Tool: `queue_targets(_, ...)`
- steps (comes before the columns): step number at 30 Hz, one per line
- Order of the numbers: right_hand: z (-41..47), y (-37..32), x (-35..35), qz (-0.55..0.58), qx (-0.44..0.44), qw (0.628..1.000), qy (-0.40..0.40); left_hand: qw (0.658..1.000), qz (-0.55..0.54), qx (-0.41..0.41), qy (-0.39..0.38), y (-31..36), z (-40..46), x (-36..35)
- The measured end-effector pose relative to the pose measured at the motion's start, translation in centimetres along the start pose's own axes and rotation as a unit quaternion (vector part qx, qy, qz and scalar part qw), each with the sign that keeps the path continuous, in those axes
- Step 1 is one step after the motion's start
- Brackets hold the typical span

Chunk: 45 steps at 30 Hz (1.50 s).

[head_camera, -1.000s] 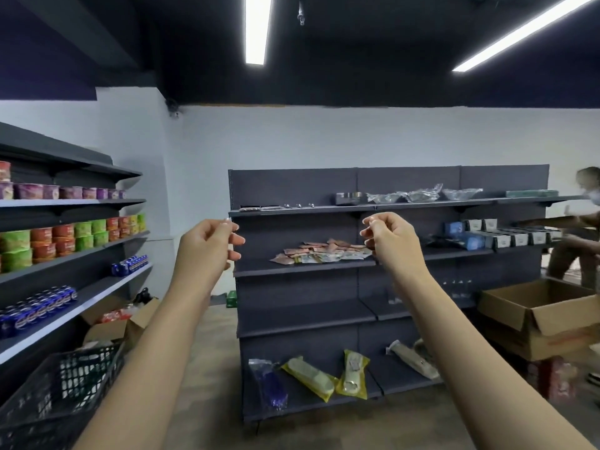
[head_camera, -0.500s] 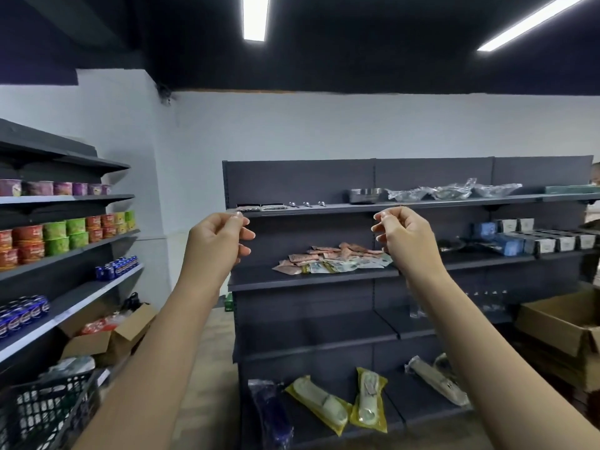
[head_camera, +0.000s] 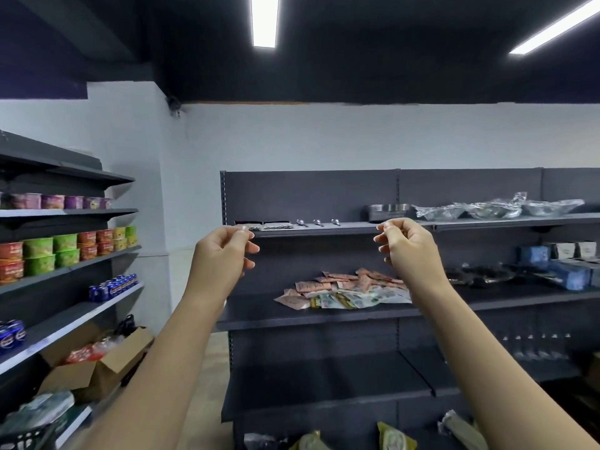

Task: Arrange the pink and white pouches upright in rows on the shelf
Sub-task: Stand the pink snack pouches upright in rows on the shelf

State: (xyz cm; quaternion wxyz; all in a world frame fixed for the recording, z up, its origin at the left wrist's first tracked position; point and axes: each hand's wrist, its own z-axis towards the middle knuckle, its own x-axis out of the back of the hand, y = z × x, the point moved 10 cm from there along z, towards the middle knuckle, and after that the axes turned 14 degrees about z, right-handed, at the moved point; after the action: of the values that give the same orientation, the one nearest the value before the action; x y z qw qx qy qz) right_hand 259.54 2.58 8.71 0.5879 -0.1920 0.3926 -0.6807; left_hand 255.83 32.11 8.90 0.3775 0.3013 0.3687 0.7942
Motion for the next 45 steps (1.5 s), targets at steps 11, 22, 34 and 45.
queue_targets(11,13.7,11.5,-3.6,-0.004,0.002,1.0,-0.017,1.0,0.025,-0.004,0.012,-5.6,12.2,-10.1)
queue_targets(22,23.5,24.4,-10.6,-0.022,-0.014,0.999,-0.031,1.0,0.014,0.018,0.0,-15.7,25.4,-17.8)
queue_targets(34,33.6,34.7,-22.7,-0.047,-0.005,0.998,-0.042,0.998,0.018,0.001,-0.063,-25.0,40.3,-24.7)
queue_targets(45,34.1,42.5,-25.1,-0.048,-0.015,0.999,-0.019,0.991,0.03,-0.022,-0.129,-31.2,43.7,-30.0)
